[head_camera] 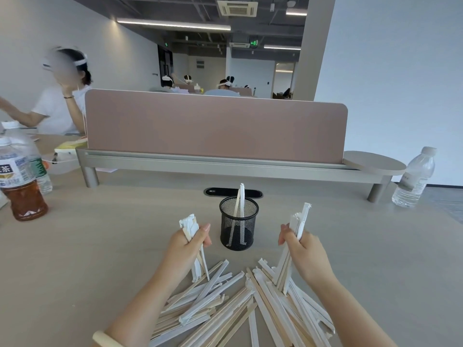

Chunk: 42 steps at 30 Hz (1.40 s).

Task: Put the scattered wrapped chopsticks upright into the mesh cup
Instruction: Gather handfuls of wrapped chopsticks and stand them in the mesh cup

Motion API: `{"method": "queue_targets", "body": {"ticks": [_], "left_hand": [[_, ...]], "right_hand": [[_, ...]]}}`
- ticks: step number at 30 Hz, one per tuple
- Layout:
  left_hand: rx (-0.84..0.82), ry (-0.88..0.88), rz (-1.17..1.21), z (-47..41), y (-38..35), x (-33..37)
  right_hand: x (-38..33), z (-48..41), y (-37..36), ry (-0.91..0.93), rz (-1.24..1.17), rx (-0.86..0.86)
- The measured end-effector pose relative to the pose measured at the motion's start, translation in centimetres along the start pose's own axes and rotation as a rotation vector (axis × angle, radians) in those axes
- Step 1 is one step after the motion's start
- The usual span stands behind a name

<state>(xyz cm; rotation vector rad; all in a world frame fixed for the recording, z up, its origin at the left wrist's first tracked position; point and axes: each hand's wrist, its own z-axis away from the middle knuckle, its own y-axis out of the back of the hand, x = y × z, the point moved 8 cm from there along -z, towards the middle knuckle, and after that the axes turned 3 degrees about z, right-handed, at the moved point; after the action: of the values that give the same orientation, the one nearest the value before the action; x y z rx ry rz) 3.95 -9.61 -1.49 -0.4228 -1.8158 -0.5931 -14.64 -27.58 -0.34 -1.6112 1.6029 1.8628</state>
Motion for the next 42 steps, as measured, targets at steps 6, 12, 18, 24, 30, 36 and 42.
{"method": "queue_targets", "body": {"ticks": [6, 12, 18, 24, 30, 36, 42], "left_hand": [[0.021, -0.093, -0.153, 0.1, 0.7, 0.6], [0.014, -0.073, -0.155, 0.0, 0.6, -0.4], [0.049, -0.033, -0.137, -0.3, 0.9, -0.9], [0.048, -0.043, -0.105, -0.3, 0.8, -0.7], [0.053, -0.032, -0.105, -0.3, 1.0, -1.0], [0.050, -0.028, -0.098, -0.1, 1.1, -0.6], [0.051, -0.019, -0.096, -0.1, 1.5, -0.2]], "right_hand": [[-3.5, -3.2, 3.8, -0.038, -0.443, 0.184], [-5.9, -9.0, 0.5, -0.079, -0.581, 0.191], [-4.3, -10.5, -3.6, -0.093, -0.387, 0.128], [-3.6, -10.5, -5.6, -0.045, -0.176, 0.025], [-3.9, -9.8, -6.2, 0.027, -0.167, -0.035], [-3.8, -9.4, -5.5, 0.010, -0.187, 0.021], [-3.3, -8.8, -5.8, 0.035, -0.236, 0.005]]}}
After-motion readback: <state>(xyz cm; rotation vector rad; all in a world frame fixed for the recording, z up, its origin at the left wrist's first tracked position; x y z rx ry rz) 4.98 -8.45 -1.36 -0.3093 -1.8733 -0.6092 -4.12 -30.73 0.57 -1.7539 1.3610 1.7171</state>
